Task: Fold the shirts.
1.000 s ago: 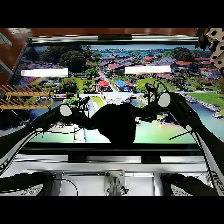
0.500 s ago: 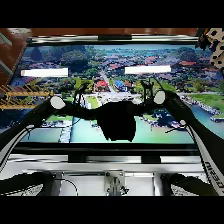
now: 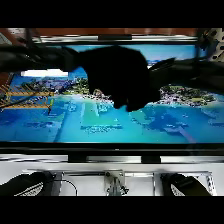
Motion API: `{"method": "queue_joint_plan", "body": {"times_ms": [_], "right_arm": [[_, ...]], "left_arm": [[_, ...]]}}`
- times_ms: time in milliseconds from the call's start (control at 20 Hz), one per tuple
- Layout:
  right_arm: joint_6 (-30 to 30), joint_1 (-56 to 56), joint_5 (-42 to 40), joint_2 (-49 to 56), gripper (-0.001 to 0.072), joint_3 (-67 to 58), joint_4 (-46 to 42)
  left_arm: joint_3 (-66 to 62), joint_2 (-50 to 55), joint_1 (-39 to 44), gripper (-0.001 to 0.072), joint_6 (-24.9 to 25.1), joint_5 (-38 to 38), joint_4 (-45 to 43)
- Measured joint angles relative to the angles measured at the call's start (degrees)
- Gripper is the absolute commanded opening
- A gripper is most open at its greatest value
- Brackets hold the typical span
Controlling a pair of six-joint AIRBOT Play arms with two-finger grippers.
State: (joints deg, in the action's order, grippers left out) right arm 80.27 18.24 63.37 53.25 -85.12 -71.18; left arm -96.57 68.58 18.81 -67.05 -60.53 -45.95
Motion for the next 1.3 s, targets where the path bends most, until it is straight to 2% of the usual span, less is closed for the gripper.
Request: {"method": "queue_joint_plan", "body": {"times_ms": [150, 350, 450, 600, 750, 950, 1000, 1050, 1100, 1150, 1300], "right_arm": [[2.2, 0.0, 2.2, -5.6, 0.0061, -3.7, 1.9], [6.1, 0.0, 14.9, -8.0, 0.0061, -5.2, 3.5], [7.5, 0.0, 21.4, -7.9, 0.0061, -4.2, 4.2], [8.6, 0.0, 25.8, -7.6, 0.0061, 2.6, 4.9], [7.2, 0.1, 23.8, -7.5, 0.0061, 15.3, 5.2], [3.0, 0.0, 10.0, -5.6, 0.0062, 30.4, 2.1], [2.9, 0.0, 6.1, -4.5, 0.0062, 32.1, 1.8], [3.1, 0.0, 1.9, -3.3, 0.0137, 33.4, 1.7], [4.0, 0.0, -1.7, -2.2, 0.0478, 34.3, 1.8], [4.6, 0.0, -5.0, -1.3, 0.0692, 35.0, 2.3], [5.7, 0.0, -8.1, 0.0, 0.0688, 34.9, 2.0]], "left_arm": [[-7.0, -2.4, -0.3, 0.0037, -2.8, -4.9, 0.0], [-9.4, -3.5, -0.5, 0.0038, -6.3, -18.4, -3.3], [-7.3, -3.7, -0.5, 0.0038, -7.3, -23.7, -5.6], [1.5, -3.7, -0.2, 0.0038, -7.9, -27.5, -7.4], [15.8, -3.7, 0.9, 0.0039, -8.2, -24.2, -8.1], [32.2, -1.8, 1.6, 0.0039, -8.9, -10.2, -6.8], [34.6, -0.7, 1.7, 0.007, -9.0, -7.2, -6.1], [36.2, 0.6, 1.8, 0.0289, -9.0, -4.9, -5.4], [37.3, 1.7, 1.8, 0.0597, -9.1, -3.3, -4.9], [38.1, 2.8, 1.8, 0.067, -9.3, -2.0, -4.4], [38.5, 4.4, -0.1, 0.0669, -9.8, -2.0, -3.9]]}}
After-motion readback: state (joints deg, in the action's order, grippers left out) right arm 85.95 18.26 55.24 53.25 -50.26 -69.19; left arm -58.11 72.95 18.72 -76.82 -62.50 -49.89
